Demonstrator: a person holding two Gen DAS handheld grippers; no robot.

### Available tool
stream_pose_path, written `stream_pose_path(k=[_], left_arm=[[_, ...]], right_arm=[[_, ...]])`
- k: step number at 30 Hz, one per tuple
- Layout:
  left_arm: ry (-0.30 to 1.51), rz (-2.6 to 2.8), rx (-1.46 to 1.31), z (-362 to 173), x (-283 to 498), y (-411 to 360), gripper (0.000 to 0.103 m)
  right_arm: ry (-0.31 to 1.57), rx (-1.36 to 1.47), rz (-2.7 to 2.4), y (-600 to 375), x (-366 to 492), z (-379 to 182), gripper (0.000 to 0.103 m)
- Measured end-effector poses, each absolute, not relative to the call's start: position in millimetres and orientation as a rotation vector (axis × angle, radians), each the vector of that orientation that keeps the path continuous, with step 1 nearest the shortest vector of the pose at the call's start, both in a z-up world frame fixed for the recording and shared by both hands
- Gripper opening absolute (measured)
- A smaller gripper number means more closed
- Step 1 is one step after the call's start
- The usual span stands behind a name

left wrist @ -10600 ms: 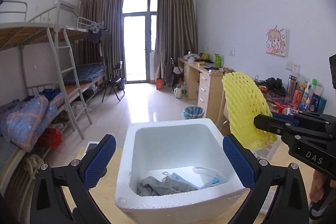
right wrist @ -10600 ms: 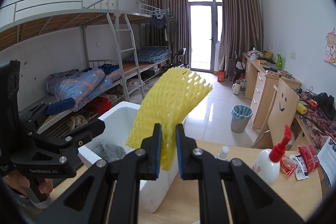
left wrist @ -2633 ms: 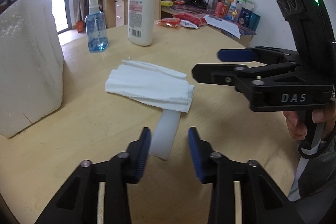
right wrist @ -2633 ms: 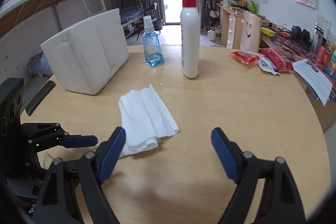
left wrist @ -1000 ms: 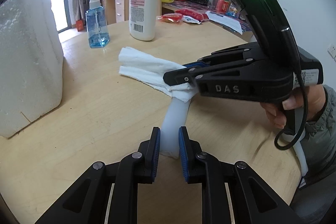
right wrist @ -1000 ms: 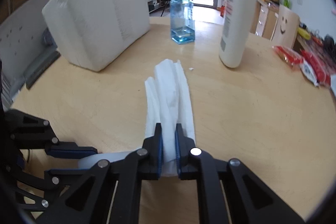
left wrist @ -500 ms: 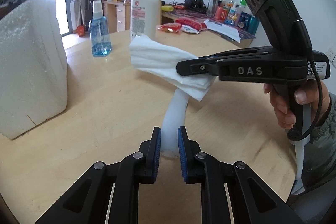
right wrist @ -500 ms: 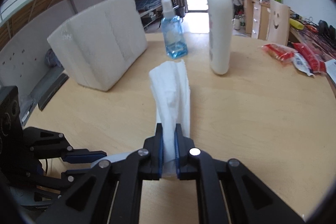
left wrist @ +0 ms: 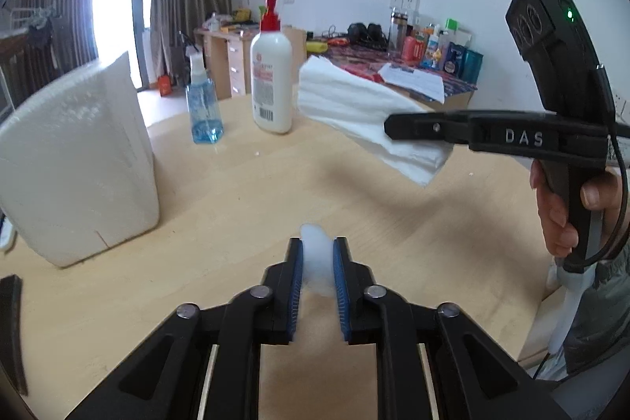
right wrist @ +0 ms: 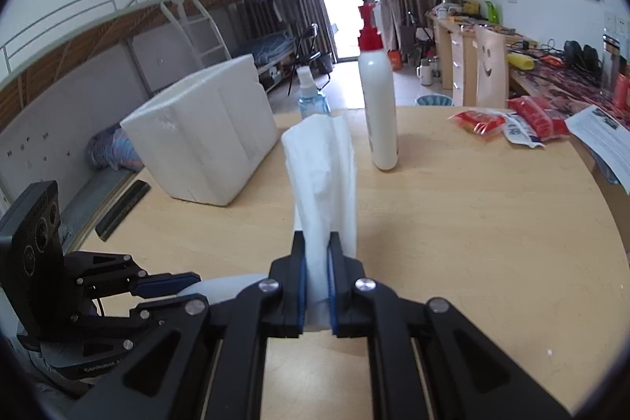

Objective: Organize soft objects
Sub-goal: 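Lift the foam stick with the left tool while the right tool lifts the tissues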

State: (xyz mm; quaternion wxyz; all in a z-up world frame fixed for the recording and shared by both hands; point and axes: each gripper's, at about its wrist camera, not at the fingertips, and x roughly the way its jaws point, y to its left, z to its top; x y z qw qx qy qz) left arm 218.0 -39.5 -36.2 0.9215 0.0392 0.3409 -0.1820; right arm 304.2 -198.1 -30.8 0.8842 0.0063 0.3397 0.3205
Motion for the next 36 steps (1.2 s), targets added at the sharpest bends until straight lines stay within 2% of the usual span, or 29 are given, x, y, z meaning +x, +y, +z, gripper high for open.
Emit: stream_pose_path(k=[4,13,14,16,18,19,36], left_arm=[[0.647,-0.375,0.101,-20.1,196.5,-41.7,0.002],[0.662,-0.346,0.122,-22.5,190.5,-42.6,0.003],[0.665,-0.344,0.124,-23.9,192.1,-42.7,0.007],[0.673,-0.331,0.121,-27.0,195.3,-40.8,0.025],[0.675,-0.301,0.120,-30.5,198.6,-37.8,0.064],[0.668,-0.292,0.118,-31.7,200.0,-36.9,0.066],[0.830,-0.244,0.088,-82.3,246.5,-35.9,0.066]], right_arm=[[0.676,0.034,0.663,-204.0,287.3,-23.3,0.012],[0.627,0.052,0.659,-211.7,262.6,-15.0,0.012],[0.626,0.055,0.662,-211.9,261.1,-15.0,0.012],[0.626,0.053,0.665,-211.9,260.0,-15.5,0.012],[0.629,0.052,0.666,-210.8,259.9,-17.2,0.012],[0.631,0.050,0.667,-210.6,260.5,-18.5,0.012],[0.643,0.092,0.656,-223.4,259.6,-33.2,0.012]])
